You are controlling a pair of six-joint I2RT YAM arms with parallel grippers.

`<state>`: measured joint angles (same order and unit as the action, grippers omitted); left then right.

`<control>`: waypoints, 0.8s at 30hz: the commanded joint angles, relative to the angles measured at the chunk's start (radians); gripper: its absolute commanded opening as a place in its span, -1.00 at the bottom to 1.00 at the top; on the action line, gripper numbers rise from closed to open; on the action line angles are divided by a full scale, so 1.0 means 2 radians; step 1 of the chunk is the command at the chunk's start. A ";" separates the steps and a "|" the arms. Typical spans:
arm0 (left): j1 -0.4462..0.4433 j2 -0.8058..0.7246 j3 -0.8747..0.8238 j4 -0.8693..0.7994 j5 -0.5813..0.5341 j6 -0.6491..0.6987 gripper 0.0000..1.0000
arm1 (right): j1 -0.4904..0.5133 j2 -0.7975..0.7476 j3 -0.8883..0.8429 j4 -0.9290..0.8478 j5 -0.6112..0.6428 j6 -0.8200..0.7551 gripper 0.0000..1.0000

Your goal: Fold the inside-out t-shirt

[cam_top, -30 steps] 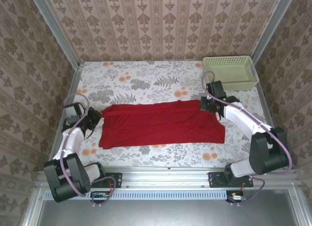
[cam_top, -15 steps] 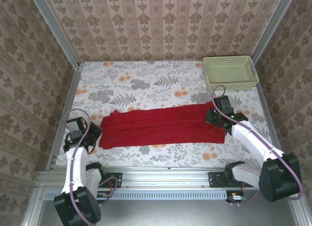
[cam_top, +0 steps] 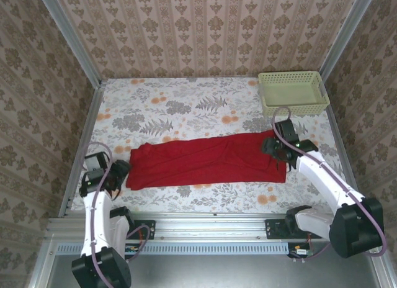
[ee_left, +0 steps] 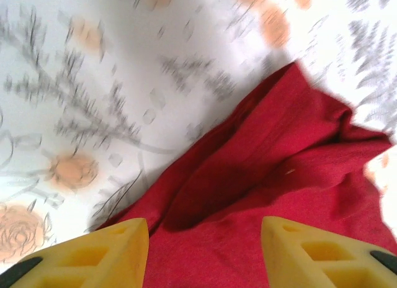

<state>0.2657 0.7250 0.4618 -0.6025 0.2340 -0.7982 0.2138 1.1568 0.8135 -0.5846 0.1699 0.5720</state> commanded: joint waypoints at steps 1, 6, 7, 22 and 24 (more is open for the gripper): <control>-0.022 0.048 0.066 0.029 -0.017 0.035 0.07 | -0.002 0.048 0.067 -0.016 0.027 -0.036 0.31; -0.148 0.207 0.194 0.013 -0.067 0.107 0.20 | 0.003 0.140 0.132 -0.008 -0.018 -0.037 0.28; -0.173 0.235 0.223 0.008 -0.079 0.121 0.23 | 0.008 0.152 0.137 -0.001 -0.028 -0.033 0.28; -0.300 0.529 0.392 -0.109 -0.243 0.198 0.38 | 0.062 0.283 0.144 0.048 -0.053 -0.023 0.29; -0.292 0.545 0.391 -0.113 -0.246 0.194 0.33 | 0.057 0.300 0.141 0.045 -0.052 -0.009 0.28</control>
<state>-0.3355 1.7901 1.2228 -0.7456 -0.1967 -0.4370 0.3378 1.7191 1.0878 -0.5041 0.0891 0.5278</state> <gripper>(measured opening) 0.676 0.642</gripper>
